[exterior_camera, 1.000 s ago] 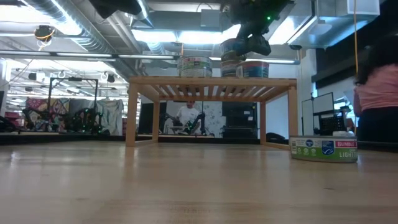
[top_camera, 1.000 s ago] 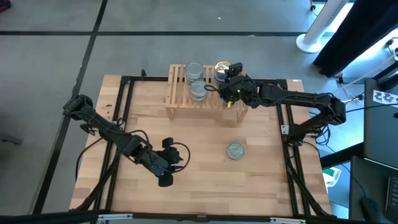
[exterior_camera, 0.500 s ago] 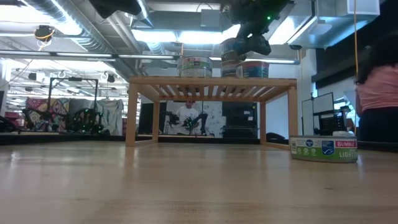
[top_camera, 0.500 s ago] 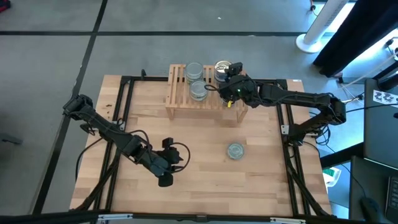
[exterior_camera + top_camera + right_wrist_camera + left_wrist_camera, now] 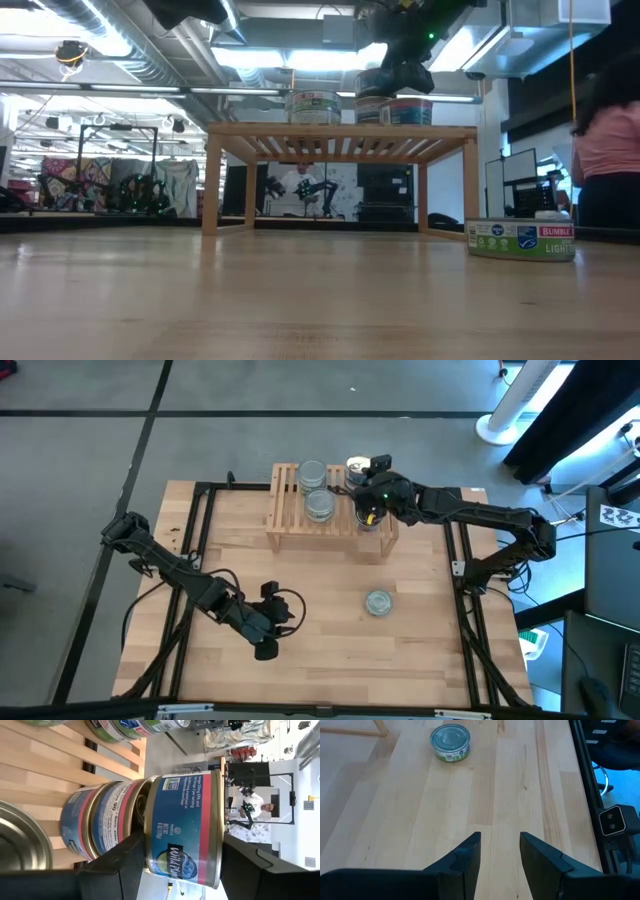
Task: Stack canned seafood by type on shelf
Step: Stack the blue pink tuna can on top of the blue pink tuna can on the shelf
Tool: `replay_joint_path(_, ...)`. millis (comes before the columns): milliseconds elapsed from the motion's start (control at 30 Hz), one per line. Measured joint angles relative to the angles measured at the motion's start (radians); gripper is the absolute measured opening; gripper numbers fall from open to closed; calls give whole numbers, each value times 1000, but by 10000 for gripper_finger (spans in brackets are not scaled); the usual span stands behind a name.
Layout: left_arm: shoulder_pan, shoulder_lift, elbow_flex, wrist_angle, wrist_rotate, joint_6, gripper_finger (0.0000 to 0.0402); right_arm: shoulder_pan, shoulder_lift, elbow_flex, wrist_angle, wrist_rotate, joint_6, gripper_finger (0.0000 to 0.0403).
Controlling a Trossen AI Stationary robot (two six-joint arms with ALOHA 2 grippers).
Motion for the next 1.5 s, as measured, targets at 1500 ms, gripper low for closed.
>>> replay_joint_path(1500,0,0,0,0,0,0,131,1,-17,0,-13,-19,0,296)
